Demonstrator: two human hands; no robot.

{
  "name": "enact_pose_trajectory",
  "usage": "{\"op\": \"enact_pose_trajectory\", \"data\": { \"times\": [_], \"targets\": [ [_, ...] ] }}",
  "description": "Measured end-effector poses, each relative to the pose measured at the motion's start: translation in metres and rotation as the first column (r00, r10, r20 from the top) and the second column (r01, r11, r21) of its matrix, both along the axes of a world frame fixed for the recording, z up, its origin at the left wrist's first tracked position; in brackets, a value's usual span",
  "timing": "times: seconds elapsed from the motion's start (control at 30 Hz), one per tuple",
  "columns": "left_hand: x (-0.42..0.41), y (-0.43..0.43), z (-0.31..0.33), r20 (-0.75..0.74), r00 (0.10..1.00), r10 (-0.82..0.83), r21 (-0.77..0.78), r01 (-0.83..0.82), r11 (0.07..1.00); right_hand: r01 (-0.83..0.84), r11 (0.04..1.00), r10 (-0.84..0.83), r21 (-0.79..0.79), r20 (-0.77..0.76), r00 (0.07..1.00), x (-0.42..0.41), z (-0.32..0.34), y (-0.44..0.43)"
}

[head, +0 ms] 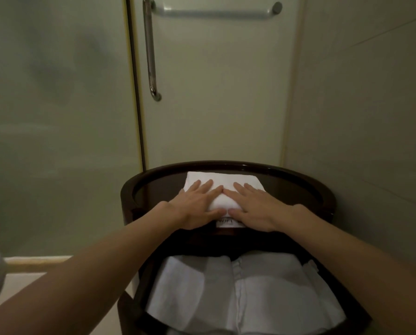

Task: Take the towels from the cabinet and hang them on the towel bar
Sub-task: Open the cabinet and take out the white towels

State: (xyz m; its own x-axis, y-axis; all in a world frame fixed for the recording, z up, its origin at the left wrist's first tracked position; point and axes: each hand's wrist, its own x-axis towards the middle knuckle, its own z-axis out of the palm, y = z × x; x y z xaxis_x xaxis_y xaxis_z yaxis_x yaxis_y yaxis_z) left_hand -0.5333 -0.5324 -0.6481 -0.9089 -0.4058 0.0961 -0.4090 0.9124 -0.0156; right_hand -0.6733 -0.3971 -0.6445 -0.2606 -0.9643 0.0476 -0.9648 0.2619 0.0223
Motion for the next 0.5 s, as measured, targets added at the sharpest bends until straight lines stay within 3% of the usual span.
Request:
{"op": "enact_pose_trajectory", "data": {
  "times": [0.17, 0.27, 0.37, 0.5],
  "targets": [
    [0.007, 0.011, 0.01, 0.021, 1.0, 0.013, -0.035, -0.012, 0.999, -0.018, 0.999, 0.018, -0.029, -0.013, 1.0, 0.004, 0.005, 0.004],
    [0.024, 0.024, 0.016, -0.035, 0.998, -0.046, -0.112, 0.041, 0.993, -0.121, 0.972, 0.111, -0.202, -0.059, 0.992, 0.017, 0.006, 0.023],
    [0.058, 0.037, 0.013, -0.174, 0.961, -0.216, -0.232, 0.173, 0.957, -0.251, 0.88, 0.236, -0.403, -0.087, 0.968, 0.036, 0.008, 0.05],
    [0.097, 0.048, 0.0, -0.097, 0.969, -0.226, -0.053, 0.222, 0.974, -0.343, 0.87, 0.343, -0.354, -0.066, 0.937, 0.064, 0.005, 0.076]
  ]
}}
